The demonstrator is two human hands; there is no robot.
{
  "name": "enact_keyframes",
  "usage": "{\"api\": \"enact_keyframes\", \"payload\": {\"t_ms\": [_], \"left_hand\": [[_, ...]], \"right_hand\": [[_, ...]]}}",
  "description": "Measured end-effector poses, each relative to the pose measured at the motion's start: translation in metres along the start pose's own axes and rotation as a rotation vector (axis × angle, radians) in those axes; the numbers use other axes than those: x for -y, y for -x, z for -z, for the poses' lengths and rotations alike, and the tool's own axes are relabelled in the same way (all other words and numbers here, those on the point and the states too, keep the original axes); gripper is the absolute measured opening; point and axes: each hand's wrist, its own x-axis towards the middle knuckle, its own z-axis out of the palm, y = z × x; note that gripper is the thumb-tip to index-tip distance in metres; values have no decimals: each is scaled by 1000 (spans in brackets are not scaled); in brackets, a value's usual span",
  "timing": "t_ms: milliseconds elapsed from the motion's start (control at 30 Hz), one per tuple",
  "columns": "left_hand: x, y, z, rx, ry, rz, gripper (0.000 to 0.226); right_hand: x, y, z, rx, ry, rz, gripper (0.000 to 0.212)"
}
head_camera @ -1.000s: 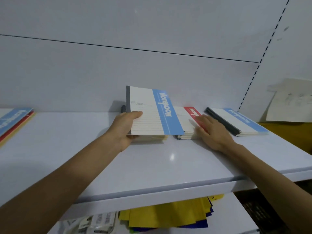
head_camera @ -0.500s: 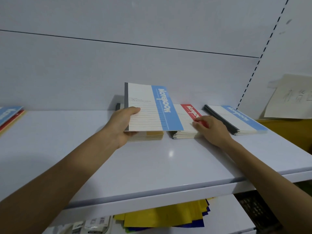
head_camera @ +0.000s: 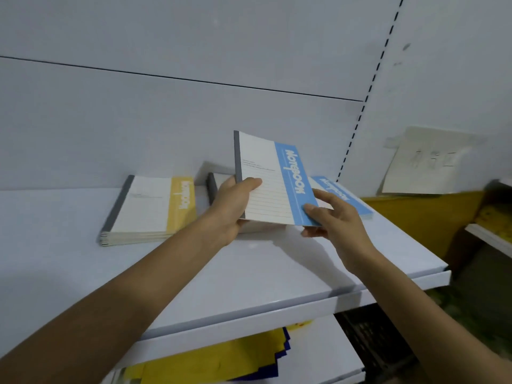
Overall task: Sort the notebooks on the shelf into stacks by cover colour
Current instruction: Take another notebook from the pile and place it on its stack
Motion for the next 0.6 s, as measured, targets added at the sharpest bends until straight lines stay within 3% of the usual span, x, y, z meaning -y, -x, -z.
{"api": "enact_keyframes", "payload": {"t_ms": [167, 300, 433, 600], "left_hand": [[32, -23, -71, 144, -50, -20, 26], [56, -47, -103, 153, -170, -70, 44], [78, -66, -117, 121, -613, -217, 74], [100, -70, -114, 76, -1129, -424, 52]], "right_hand": [[-12, -20, 72, -286, 88, -49, 36], [-30, -45, 114, -353, 234, -29, 33], [-47, -83, 132, -365, 460, -12, 25], [-61, -107, 131, -319, 699, 56, 22]]}}
